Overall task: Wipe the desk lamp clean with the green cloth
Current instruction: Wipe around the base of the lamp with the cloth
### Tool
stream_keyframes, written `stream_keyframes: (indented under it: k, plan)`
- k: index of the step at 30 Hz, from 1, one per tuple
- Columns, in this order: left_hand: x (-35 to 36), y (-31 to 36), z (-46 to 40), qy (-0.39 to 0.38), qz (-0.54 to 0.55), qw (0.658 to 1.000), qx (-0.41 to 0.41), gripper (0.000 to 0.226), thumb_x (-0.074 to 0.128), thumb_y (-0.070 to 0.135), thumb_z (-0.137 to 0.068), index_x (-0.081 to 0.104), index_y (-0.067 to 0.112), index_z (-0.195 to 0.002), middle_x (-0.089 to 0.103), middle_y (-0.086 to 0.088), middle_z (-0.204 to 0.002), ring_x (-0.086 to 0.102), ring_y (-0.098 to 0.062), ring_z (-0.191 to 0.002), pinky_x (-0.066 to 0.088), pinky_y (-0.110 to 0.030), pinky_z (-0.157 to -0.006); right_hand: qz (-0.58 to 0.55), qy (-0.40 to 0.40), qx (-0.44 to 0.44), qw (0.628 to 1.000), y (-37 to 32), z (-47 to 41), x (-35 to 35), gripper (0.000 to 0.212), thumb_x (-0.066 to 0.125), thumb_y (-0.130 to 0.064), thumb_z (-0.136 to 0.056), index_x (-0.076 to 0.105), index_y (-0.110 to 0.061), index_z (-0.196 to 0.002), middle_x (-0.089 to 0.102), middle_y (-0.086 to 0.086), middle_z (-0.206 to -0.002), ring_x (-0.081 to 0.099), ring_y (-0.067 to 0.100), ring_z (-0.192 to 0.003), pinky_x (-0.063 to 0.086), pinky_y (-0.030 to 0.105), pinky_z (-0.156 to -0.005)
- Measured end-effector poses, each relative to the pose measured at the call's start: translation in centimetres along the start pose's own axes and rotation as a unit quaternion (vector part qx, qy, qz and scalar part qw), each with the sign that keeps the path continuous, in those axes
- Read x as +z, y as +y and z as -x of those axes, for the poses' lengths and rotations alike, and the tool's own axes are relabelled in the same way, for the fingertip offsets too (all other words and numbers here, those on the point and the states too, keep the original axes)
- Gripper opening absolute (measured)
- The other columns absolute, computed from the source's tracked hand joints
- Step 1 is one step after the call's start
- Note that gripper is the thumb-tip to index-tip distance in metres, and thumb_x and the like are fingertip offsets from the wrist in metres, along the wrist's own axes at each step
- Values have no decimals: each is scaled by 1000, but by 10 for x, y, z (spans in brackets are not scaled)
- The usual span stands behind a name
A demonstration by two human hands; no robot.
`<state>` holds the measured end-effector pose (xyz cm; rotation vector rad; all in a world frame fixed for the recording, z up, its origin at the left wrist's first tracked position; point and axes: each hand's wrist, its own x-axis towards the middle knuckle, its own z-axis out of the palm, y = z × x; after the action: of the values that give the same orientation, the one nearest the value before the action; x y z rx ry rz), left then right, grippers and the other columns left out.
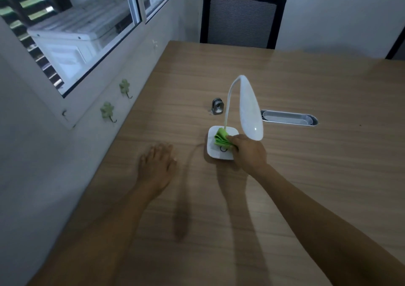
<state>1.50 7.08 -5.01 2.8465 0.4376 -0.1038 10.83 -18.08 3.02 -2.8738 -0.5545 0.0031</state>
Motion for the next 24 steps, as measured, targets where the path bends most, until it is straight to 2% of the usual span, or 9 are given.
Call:
stream_keyframes:
  k: [5,9,14,17,19,20,21,23,24]
  plan:
    - [8,-11,10,14,-14,1000,5,67,5,58,-83,17,37,-146,13,2,-161,11,-24,-148,8,-51,-118,-40,-30,-73,996,-15,24,1,42,53,-20,-88,56,-36,-127,62,-5,-131,61,31,-111,50,37,-86]
    - [10,-10,10,35,-19,999,-1,68,2,56,-82,18,39,-146,15,3,-161,12,-22,-148,8,-50,-118,12,37,14,999,-4,0,9,40,43,-20,-86,58,-31,-121,69,4,-114,64,34,-95,51,35,-75]
    - [10,-9,12,56,-10,998,-5,61,10,54,-87,23,40,-144,20,4,-159,15,-21,-148,10,-48,-117,22,0,23,999,-13,-3,19,43,40,-39,-87,56,-29,-126,64,2,-122,62,30,-101,43,10,-62]
    - [10,-9,13,63,-11,998,0,58,13,54,-89,22,40,-144,20,4,-159,15,-21,-147,10,-48,-117,57,-9,-78,995,-31,10,10,45,50,-22,-86,53,-34,-130,63,-1,-126,64,33,-101,49,30,-78]
    - [10,-10,13,68,-12,998,-1,59,13,54,-87,24,39,-144,22,3,-159,17,-22,-147,11,-49,-117,-5,20,-39,999,-32,1,7,40,40,-28,-92,55,-29,-129,61,0,-128,60,30,-107,49,9,-70]
    - [10,-9,13,72,-13,997,-2,61,12,54,-87,26,39,-144,24,2,-158,18,-22,-147,12,-49,-117,-42,25,12,999,-30,-6,9,38,36,-29,-96,55,-23,-129,61,3,-128,58,28,-108,36,-8,-56]
    - [10,-8,13,74,-14,997,-2,61,13,55,-86,27,39,-143,25,2,-158,20,-23,-146,13,-49,-117,-37,19,38,998,-25,-9,13,37,37,-29,-98,55,-19,-129,61,6,-127,57,27,-109,32,-10,-48]
    - [10,-7,12,77,-15,997,-1,61,14,54,-86,28,38,-143,27,1,-157,21,-23,-146,15,-50,-116,-35,26,57,997,-28,-8,13,35,45,-24,-96,54,-18,-129,61,8,-124,59,30,-105,38,-8,-54]
    - [10,-7,12,78,-15,997,-1,60,15,54,-87,29,38,-143,27,1,-157,21,-23,-146,15,-50,-116,1,38,28,999,-32,-3,14,35,54,-21,-91,57,-20,-125,64,7,-117,64,34,-96,51,10,-64]
